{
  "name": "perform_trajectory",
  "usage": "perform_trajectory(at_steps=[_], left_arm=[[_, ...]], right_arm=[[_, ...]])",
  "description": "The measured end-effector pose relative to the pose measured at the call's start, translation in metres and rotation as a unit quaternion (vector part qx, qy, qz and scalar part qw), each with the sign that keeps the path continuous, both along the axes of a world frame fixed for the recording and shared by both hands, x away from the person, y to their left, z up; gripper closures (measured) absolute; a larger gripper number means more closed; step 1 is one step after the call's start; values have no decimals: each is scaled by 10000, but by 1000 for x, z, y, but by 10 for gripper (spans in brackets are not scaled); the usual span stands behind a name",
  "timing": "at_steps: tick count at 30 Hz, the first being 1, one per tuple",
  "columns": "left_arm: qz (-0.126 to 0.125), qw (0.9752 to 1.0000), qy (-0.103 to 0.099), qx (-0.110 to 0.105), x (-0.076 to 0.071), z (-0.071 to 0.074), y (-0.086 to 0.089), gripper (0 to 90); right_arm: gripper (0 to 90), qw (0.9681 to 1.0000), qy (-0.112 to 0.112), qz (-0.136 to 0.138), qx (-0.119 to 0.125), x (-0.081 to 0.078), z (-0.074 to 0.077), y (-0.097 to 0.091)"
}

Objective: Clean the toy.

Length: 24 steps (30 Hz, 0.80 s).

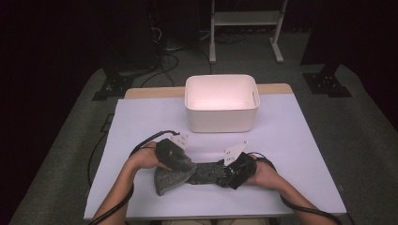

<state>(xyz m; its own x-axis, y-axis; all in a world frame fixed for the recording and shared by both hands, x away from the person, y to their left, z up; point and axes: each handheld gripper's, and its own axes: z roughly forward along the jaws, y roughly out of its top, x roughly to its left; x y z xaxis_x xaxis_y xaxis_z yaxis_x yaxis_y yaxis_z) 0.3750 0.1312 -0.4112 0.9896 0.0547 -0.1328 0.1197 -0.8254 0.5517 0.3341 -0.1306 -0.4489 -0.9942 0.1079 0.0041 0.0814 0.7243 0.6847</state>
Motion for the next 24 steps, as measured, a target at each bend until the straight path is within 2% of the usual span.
perform_trajectory(at_steps=[3, 7, 10, 13, 19, 23, 24], left_arm=[[-110, 9999, -3, -57, 1, 1, -10, 694], [-307, 9994, -38, -129, 0, 4, -34, 694], [-468, 9989, -103, 12, 0, 7, -47, 694], [-436, 9990, -87, 35, 0, 7, -46, 694], [-394, 9992, -44, -26, -1, 6, -43, 693], [-444, 9990, -52, 28, 0, 8, -49, 691], [-452, 9990, -50, -18, -1, 9, -52, 692]], right_arm=[[236, 10000, -25, 8, 6, 0, 1, 0], [236, 10000, -15, 12, 18, 0, 1, 0], [234, 9999, 76, -40, 55, 1, 0, -1], [224, 9998, 139, -106, 99, 1, -2, -2], [214, 9997, 43, -235, 25, -2, 4, -10], [227, 9997, 48, -234, 11, -4, 3, -15], [228, 9998, 30, -208, -11, -5, 3, -14]])
